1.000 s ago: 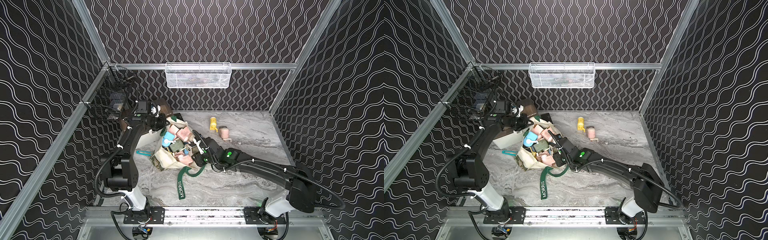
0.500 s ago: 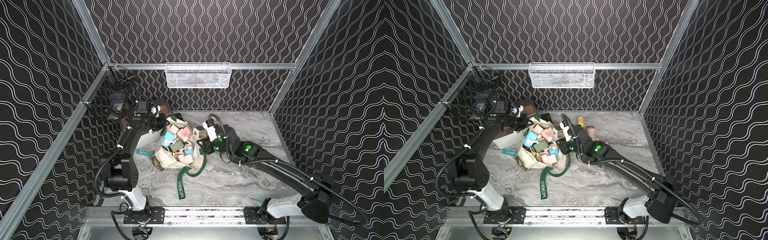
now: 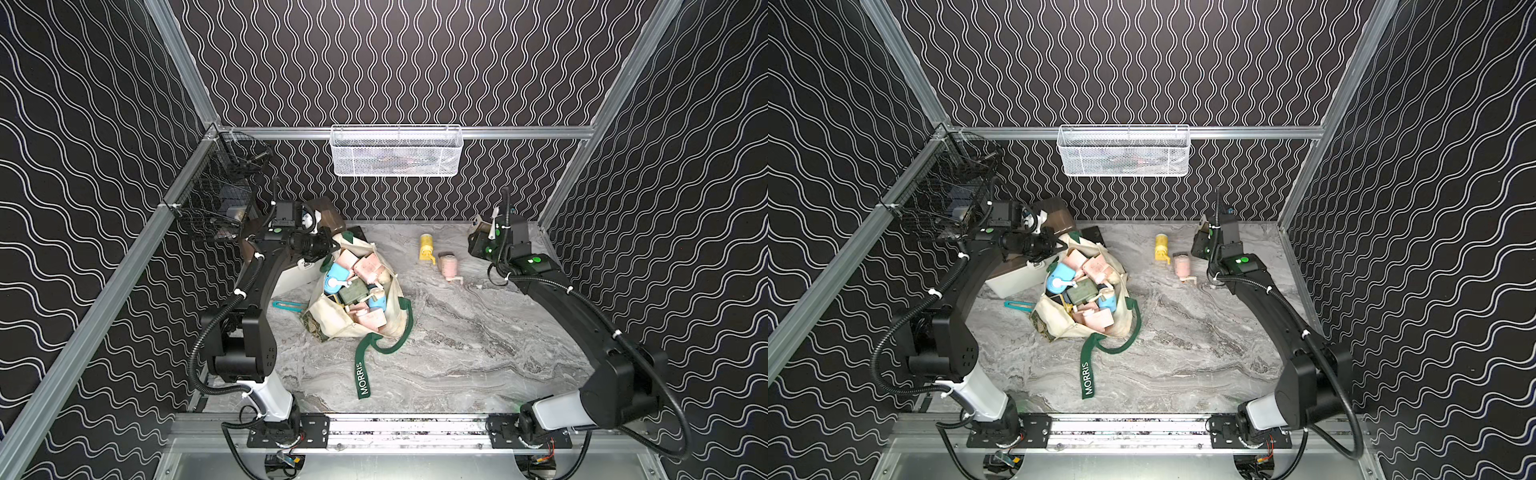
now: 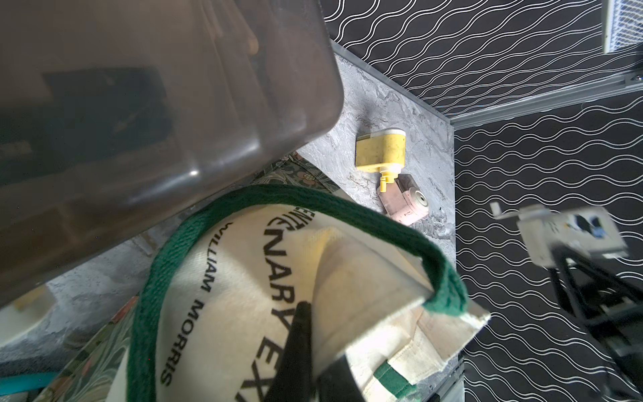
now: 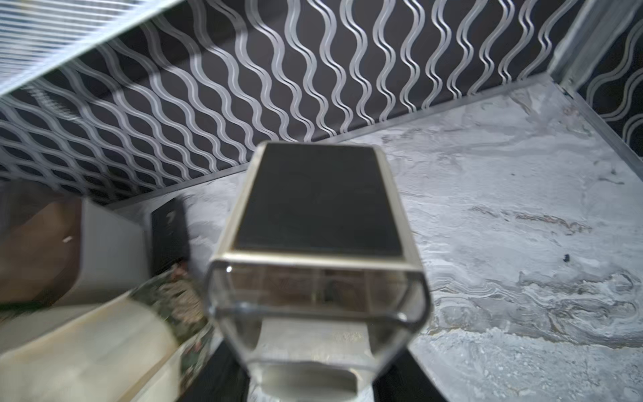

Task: Take out the pencil sharpeners from the tote bags
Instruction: Place the pencil sharpener at the center of the board.

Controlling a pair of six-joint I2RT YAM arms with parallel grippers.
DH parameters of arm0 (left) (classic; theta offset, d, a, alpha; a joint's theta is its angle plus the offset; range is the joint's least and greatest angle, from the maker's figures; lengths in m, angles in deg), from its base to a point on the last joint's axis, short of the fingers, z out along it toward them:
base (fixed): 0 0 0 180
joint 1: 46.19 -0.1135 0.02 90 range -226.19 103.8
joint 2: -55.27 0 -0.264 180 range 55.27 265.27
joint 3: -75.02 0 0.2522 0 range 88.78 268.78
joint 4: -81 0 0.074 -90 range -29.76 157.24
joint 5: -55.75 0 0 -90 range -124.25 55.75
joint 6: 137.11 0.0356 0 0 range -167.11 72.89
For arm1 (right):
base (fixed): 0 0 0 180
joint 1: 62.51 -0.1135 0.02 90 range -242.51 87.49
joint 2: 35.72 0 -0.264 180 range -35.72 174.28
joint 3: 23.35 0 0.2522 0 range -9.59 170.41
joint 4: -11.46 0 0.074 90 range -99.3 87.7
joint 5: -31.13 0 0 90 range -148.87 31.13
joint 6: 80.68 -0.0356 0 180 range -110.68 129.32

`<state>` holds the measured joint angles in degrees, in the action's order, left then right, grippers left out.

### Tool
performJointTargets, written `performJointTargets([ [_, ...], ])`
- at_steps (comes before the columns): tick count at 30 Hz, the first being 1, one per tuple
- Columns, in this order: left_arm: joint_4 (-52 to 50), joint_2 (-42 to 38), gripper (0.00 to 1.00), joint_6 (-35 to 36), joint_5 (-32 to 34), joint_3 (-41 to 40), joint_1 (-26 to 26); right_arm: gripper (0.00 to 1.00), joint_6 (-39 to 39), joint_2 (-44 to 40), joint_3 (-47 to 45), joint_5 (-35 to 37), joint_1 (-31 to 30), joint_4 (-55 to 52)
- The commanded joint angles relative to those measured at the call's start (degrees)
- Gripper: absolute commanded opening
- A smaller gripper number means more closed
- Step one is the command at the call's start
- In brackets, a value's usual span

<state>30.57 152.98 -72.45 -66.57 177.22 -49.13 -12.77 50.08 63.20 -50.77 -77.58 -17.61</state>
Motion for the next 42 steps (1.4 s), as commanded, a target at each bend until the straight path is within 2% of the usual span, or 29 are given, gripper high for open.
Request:
performJointTargets([
  [1,-2.4,-0.6,0.00,1.1,-1.4,0.0,0.2,0.37,-0.4,4.8,1.4,-1.7,2.4,4.0],
  [7,-2.4,-0.4,0.00,1.1,-1.6,0.0,0.2,0.38,2.0,15.5,4.3,-0.4,4.1,6.4],
  [10,-2.2,-0.3,0.00,0.9,-1.8,0.1,0.2,0.38,5.1,20.7,6.5,-4.7,4.6,8.0],
  [12,-2.3,-0.1,0.00,0.8,-1.9,0.2,0.0,0.39,5.2,23.8,8.3,-4.7,4.6,7.2],
  [20,-2.3,0.0,0.00,0.9,-1.6,0.2,-0.2,0.39,5.9,28.8,5.7,-6.1,4.9,14.3],
  [25,-2.6,0.1,0.00,1.1,-1.3,0.2,-0.2,0.44,6.9,29.8,4.3,-6.1,4.9,16.3],
  [29,-2.5,0.0,0.00,1.1,-1.2,0.1,-0.2,0.62,6.3,29.6,4.4,-7.0,4.8,15.9],
  [33,-2.4,-0.1,0.00,1.1,-1.3,0.0,-0.2,0.73,5.7,28.6,3.8,-7.8,4.9,15.5],
  [38,-2.4,-0.1,0.00,1.0,-1.3,-0.1,-0.2,0.77,4.6,26.3,2.9,-8.1,4.8,14.9],
  [42,-2.4,-0.1,0.00,1.0,-1.4,0.1,-0.2,0.77,1.3,21.2,1.7,-8.7,4.5,14.1],
])
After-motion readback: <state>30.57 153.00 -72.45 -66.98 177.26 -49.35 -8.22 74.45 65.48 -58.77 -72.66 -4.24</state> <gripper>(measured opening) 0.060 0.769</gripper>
